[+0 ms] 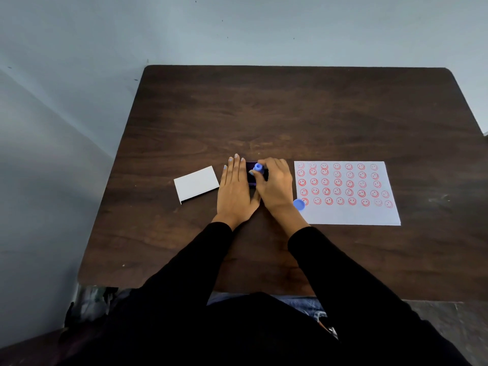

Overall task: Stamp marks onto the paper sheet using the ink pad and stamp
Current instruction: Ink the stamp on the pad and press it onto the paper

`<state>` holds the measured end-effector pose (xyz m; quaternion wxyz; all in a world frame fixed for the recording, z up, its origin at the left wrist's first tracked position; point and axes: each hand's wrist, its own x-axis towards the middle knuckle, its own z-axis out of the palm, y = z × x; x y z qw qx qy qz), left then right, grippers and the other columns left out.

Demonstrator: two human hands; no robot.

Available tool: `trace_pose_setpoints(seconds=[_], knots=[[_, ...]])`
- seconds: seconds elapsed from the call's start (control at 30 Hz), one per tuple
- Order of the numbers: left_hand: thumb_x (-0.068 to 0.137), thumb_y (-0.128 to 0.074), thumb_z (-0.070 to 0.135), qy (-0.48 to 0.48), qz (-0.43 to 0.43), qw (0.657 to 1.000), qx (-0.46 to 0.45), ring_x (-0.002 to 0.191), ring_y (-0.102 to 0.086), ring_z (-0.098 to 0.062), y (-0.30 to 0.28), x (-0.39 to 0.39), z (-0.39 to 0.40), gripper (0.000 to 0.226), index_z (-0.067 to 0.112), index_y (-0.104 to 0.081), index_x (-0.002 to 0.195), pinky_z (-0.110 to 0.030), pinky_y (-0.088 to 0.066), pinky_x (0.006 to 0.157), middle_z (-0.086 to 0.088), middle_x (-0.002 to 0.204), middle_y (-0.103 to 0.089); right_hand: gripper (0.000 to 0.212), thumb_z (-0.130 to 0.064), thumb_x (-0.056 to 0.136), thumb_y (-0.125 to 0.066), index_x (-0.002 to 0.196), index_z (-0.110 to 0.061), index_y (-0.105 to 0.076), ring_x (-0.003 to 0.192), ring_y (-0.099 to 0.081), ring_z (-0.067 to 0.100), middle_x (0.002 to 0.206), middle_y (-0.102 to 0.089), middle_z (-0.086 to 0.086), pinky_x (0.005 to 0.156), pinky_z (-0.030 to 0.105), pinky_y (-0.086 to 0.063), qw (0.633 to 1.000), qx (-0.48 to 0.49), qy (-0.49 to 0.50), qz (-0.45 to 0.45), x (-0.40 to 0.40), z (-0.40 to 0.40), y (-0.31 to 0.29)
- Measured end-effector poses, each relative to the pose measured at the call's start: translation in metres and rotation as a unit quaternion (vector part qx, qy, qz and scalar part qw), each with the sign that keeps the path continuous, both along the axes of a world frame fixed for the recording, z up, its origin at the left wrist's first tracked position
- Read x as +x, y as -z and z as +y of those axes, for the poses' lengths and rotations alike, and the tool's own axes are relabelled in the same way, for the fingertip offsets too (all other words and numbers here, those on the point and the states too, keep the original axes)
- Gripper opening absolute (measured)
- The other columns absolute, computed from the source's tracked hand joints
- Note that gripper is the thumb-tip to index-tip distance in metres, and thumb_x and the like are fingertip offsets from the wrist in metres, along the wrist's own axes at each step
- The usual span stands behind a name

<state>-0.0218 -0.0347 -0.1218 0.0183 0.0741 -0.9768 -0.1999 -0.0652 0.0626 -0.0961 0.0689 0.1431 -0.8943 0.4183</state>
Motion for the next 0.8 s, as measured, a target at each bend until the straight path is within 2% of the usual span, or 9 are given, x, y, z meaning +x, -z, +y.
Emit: trace_pose_setpoints(seconds=[0.1,0.3,0.5,0.67,0.8], knots=[[0.090,-0.049,0.035,0.000,0.002,1.000,0.003,0.147,-0.003,-0.027,-0.0018,-0.0025,-0.0003,0.077,-0.001,-0.011,0.147,-0.036,-0.001,0.120,-0.018,0.157,-0.006,0.014,-0.008,0.078,-0.069,0.087,0.000,-0.061,0.086,-0.056,0.028,0.089,-0.067,0.018,0.075,0.034,-0.044,1.000,0.000,0.008,-0.013,-0.0048,-0.0016,-0.0036],[0.089,-0.050,0.034,0.003,0.001,1.000,0.003,0.147,-0.003,-0.027,-0.0011,-0.0005,-0.0008,0.078,-0.001,-0.010,0.147,-0.036,-0.001,0.120,-0.018,0.158,-0.006,0.021,-0.001,0.082,-0.060,0.103,-0.001,-0.063,0.099,-0.055,0.030,0.103,-0.067,0.017,0.086,0.035,-0.043,0.999,0.010,-0.021,-0.045,-0.0016,0.0004,-0.0031],[0.090,-0.049,0.038,-0.001,-0.001,1.000,-0.003,0.147,-0.004,-0.027,-0.0013,-0.0006,0.0000,0.078,0.000,-0.011,0.147,-0.037,-0.003,0.120,-0.018,0.157,-0.008,0.012,-0.008,0.079,-0.067,0.088,-0.002,-0.063,0.090,-0.054,0.026,0.091,-0.068,0.014,0.076,0.031,-0.040,0.998,0.017,-0.010,-0.063,-0.0085,0.0006,-0.0081],[0.090,-0.049,0.035,0.001,0.004,1.000,-0.006,0.147,-0.005,-0.028,-0.0019,-0.0006,0.0000,0.077,-0.001,-0.011,0.147,-0.037,-0.003,0.121,-0.019,0.157,-0.008,0.019,-0.002,0.082,-0.060,0.101,-0.005,-0.064,0.098,-0.054,0.025,0.101,-0.067,0.014,0.077,0.026,-0.039,0.996,0.035,-0.025,-0.082,-0.0075,-0.0004,-0.0062],[0.090,-0.049,0.038,-0.002,0.006,1.000,-0.009,0.147,-0.004,-0.027,-0.0008,-0.0008,0.0005,0.078,0.000,-0.011,0.147,-0.037,-0.003,0.121,-0.018,0.158,-0.008,0.014,-0.008,0.081,-0.064,0.096,-0.006,-0.064,0.094,-0.054,0.024,0.096,-0.067,0.013,0.074,0.030,-0.041,0.996,0.042,-0.017,-0.079,-0.0111,0.0009,-0.0060]])
